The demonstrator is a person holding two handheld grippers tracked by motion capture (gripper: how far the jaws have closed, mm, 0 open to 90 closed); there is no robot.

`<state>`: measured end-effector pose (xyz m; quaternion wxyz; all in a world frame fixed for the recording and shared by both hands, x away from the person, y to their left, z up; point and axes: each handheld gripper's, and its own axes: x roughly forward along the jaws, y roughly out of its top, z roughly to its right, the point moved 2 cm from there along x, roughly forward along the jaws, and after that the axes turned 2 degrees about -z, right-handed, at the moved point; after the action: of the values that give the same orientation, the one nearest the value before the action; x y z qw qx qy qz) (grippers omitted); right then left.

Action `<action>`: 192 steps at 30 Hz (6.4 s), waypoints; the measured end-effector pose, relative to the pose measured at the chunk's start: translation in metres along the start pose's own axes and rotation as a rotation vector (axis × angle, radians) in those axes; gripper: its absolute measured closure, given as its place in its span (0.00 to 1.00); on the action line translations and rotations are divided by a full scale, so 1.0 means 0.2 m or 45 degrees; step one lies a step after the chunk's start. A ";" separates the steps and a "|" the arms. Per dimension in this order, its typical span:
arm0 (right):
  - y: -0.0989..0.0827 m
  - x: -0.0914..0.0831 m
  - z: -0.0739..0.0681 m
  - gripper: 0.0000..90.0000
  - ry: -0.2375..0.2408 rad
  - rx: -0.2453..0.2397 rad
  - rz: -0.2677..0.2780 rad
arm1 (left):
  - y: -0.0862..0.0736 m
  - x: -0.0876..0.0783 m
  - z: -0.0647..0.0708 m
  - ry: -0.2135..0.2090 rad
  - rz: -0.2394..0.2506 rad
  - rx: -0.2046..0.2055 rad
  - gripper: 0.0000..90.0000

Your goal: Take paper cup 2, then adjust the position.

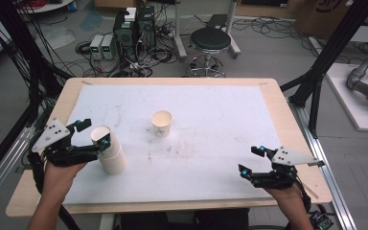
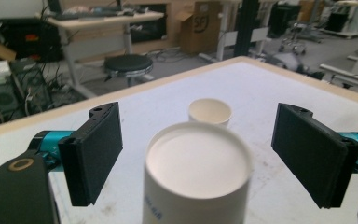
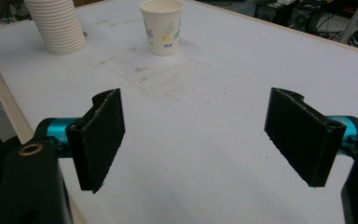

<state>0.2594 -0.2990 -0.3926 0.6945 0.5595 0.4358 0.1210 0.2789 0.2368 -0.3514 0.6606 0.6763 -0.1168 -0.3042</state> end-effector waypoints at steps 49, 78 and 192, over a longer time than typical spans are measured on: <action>0.01 0.00 0.00 0.23 0.011 0.000 0.008 | 0.35 -0.07 0.08 -0.231 0.226 0.020 0.38; 0.02 0.02 -0.01 0.23 0.046 -0.003 0.015 | 0.27 0.44 0.50 -0.574 0.084 0.059 0.38; 0.16 0.26 -0.24 0.40 0.531 -0.251 -0.052 | 0.08 0.66 0.92 -1.024 -0.197 0.272 0.14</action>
<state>0.2650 -0.2210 -0.3894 0.6430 0.4429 0.5672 0.2620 0.2824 0.0110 -0.3595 0.4639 0.5751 -0.3451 -0.5788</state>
